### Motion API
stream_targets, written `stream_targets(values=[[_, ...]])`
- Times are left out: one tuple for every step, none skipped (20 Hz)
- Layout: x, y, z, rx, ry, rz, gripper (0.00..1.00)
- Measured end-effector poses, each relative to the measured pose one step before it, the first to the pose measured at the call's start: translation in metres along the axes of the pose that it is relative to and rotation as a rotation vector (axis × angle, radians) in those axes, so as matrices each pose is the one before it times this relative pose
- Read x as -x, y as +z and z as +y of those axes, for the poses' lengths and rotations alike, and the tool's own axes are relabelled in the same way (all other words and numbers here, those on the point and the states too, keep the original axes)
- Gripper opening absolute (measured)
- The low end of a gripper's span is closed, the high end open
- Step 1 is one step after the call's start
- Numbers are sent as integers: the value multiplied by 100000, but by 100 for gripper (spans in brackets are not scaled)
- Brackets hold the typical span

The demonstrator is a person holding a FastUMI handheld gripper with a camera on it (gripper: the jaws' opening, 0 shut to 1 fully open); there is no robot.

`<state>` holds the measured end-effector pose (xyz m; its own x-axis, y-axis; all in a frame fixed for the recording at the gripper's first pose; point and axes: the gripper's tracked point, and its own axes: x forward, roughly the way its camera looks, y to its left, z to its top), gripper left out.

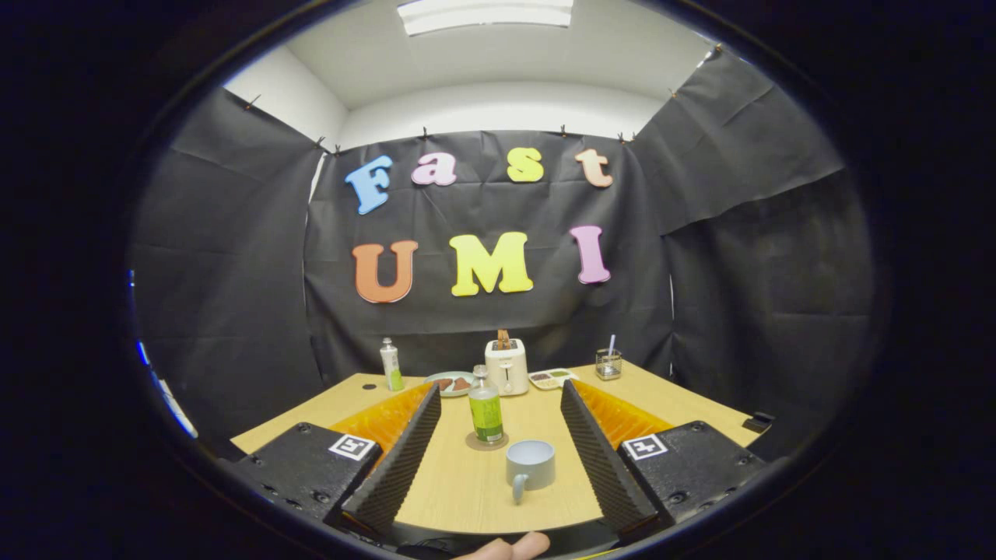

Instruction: Take the bottle from table, then pour the juice into the cup, finally place the bottle on the coaster

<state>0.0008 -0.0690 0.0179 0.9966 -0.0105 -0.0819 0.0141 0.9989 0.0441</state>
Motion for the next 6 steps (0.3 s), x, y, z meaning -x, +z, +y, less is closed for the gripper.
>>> stream_targets(values=[[-44,-30,-137,-335,-41,-56,100],[-15,-3,68,-281,211,-172,100],[21,86,10,-186,141,-229,100],[-55,-25,-143,-146,-111,-252,100],[50,78,-38,-50,-47,-338,100],[-100,-94,-75,173,-300,-97,100]])
